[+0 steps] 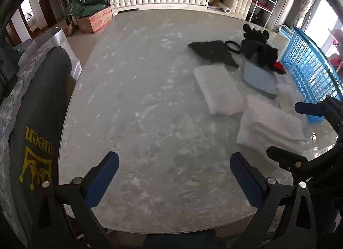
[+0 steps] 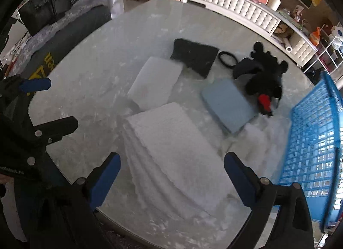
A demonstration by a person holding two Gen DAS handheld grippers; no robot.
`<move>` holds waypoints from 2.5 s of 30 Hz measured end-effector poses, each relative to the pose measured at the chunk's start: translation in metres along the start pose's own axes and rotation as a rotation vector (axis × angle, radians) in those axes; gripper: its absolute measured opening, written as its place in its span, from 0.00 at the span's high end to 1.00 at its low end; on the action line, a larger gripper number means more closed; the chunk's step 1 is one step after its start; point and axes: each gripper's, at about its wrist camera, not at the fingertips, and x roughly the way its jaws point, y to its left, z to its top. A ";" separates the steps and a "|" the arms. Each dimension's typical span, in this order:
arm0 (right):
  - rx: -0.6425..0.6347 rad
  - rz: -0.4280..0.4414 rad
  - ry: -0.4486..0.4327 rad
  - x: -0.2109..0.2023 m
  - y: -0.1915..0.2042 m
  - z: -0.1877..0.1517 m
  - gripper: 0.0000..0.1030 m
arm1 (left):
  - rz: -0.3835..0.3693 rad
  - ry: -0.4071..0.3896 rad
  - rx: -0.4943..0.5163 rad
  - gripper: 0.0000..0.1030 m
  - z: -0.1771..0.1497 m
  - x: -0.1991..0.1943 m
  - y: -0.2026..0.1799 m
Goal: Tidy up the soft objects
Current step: 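Lower the right gripper onto the white folded towel stack and grasp it, then carry the white towels with the right gripper into the blue basket and release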
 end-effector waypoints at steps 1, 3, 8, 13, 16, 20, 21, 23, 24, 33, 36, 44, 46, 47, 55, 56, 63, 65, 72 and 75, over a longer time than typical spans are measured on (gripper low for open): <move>-0.005 0.000 0.007 0.004 0.003 0.002 0.05 | 0.003 0.005 0.003 0.00 -0.001 0.003 0.003; -0.018 -0.003 0.019 0.009 0.007 0.004 0.05 | -0.001 0.010 0.002 0.00 -0.003 0.007 0.008; -0.012 -0.026 0.070 0.035 0.007 0.012 0.06 | -0.019 0.017 -0.005 0.00 -0.004 0.015 0.013; -0.020 -0.040 0.103 0.057 0.008 0.015 0.08 | -0.042 0.018 -0.009 0.00 -0.003 0.019 0.016; -0.006 -0.024 0.095 0.060 0.005 0.017 0.09 | -0.052 0.014 -0.012 0.00 -0.001 0.020 0.017; 0.024 -0.002 0.073 0.058 -0.003 0.011 0.22 | -0.052 0.015 -0.012 0.00 0.001 0.022 0.016; 0.027 -0.006 0.069 0.057 -0.006 0.011 0.30 | -0.052 0.014 -0.011 0.00 0.002 0.022 0.016; 0.027 -0.015 0.065 0.055 -0.009 0.010 0.39 | -0.055 0.013 -0.012 0.00 0.004 0.022 0.014; 0.023 -0.018 0.065 0.055 -0.010 0.009 0.42 | -0.055 0.013 -0.011 0.00 0.005 0.022 0.013; 0.070 0.029 0.062 0.041 -0.027 0.007 0.77 | -0.062 0.004 0.009 0.00 0.018 0.017 -0.002; 0.101 0.065 0.050 0.032 -0.043 0.007 0.77 | -0.062 0.007 0.010 0.00 0.025 0.017 -0.007; 0.150 0.125 -0.001 -0.005 -0.082 0.006 0.77 | -0.055 0.027 0.030 0.00 0.045 0.025 -0.032; 0.151 0.125 -0.019 -0.019 -0.083 0.008 0.77 | -0.038 0.047 0.027 0.00 0.052 0.032 -0.040; 0.150 0.121 -0.025 -0.029 -0.084 0.005 0.77 | -0.032 0.053 0.023 0.00 0.055 0.035 -0.041; 0.161 0.101 -0.065 -0.066 -0.119 0.003 0.77 | 0.030 0.091 -0.031 0.00 0.081 0.068 -0.054; 0.167 0.099 -0.072 -0.072 -0.126 0.004 0.77 | 0.038 0.100 -0.028 0.00 0.083 0.073 -0.056; 0.191 0.050 -0.144 -0.114 -0.164 0.014 0.77 | 0.063 0.128 -0.023 0.00 0.094 0.096 -0.063; 0.193 0.014 -0.160 -0.122 -0.174 0.015 0.77 | 0.068 0.136 -0.020 0.00 0.097 0.101 -0.064; 0.200 -0.155 -0.113 -0.110 -0.211 0.006 0.77 | 0.081 0.152 -0.051 0.00 0.106 0.116 -0.062; 0.208 -0.199 -0.067 -0.093 -0.227 -0.001 0.77 | 0.084 0.153 -0.066 0.00 0.108 0.122 -0.059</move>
